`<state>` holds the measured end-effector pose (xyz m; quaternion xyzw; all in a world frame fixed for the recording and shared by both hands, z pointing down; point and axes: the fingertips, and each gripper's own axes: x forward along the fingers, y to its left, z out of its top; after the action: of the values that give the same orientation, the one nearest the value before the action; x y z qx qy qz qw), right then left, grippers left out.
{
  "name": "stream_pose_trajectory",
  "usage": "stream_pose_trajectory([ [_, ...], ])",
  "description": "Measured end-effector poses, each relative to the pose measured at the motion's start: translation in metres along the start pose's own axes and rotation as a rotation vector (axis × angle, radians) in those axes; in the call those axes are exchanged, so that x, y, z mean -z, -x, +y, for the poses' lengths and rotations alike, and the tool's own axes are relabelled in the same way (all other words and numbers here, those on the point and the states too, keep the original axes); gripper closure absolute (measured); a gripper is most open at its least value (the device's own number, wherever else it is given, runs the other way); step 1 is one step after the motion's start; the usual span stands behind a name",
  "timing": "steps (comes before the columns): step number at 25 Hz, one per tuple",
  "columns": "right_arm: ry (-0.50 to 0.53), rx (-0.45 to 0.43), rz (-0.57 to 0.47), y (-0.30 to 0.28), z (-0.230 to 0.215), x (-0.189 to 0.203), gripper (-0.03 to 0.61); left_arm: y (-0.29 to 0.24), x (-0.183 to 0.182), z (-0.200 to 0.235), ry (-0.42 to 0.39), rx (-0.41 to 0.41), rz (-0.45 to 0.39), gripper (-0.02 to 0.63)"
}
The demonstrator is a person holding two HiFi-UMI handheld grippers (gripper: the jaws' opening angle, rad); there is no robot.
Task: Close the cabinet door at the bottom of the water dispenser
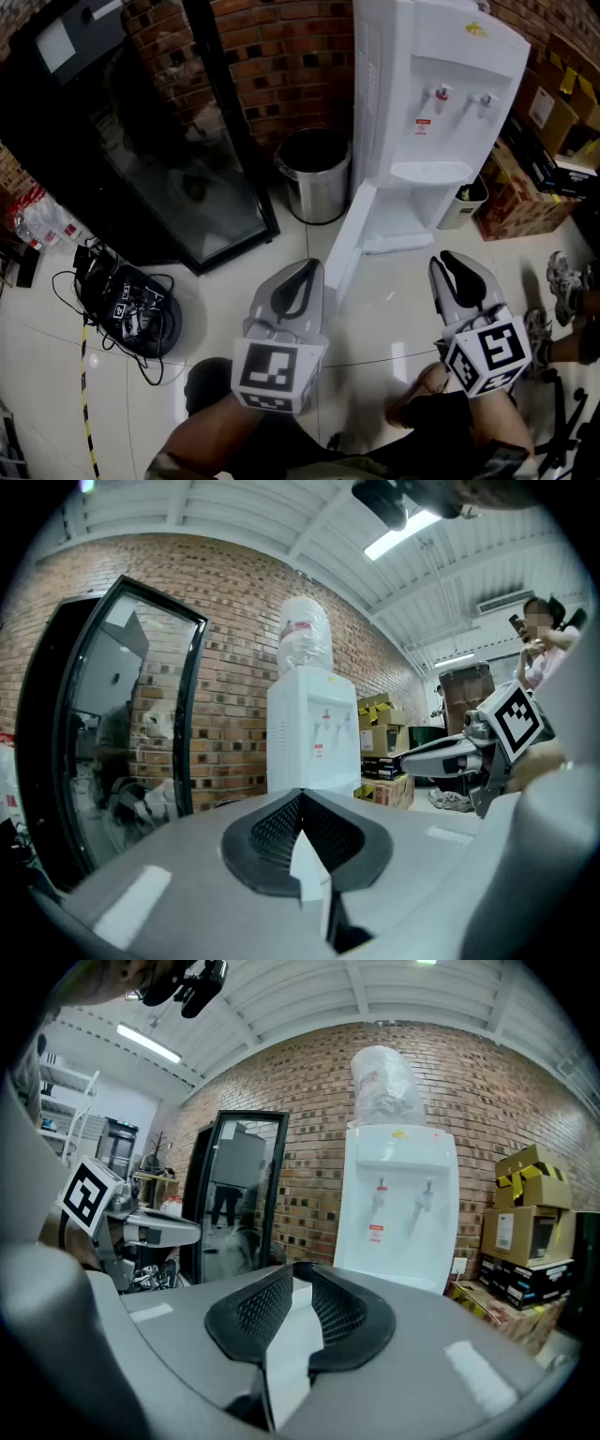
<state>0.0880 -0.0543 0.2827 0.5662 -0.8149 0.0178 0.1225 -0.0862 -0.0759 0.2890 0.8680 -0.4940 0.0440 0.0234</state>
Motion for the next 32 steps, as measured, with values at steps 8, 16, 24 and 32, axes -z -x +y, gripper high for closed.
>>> stream_pose_trajectory([
  [8,0.056,-0.1,0.038,-0.05,0.023,0.01,0.475,-0.014,0.006,0.024,-0.01,-0.063,0.02,0.613],
  [16,0.113,-0.248,0.068,-0.105,0.062,0.022,0.433,-0.031,0.023,0.051,0.012,-0.127,0.071,0.614],
  [24,0.213,-0.466,0.145,-0.126,0.124,0.063,0.397,-0.049,0.035,0.066,0.034,-0.157,0.108,0.612],
  [32,0.293,-0.593,0.241,-0.127,0.16,0.102,0.39,-0.066,0.044,0.056,0.021,-0.111,0.145,0.613],
])
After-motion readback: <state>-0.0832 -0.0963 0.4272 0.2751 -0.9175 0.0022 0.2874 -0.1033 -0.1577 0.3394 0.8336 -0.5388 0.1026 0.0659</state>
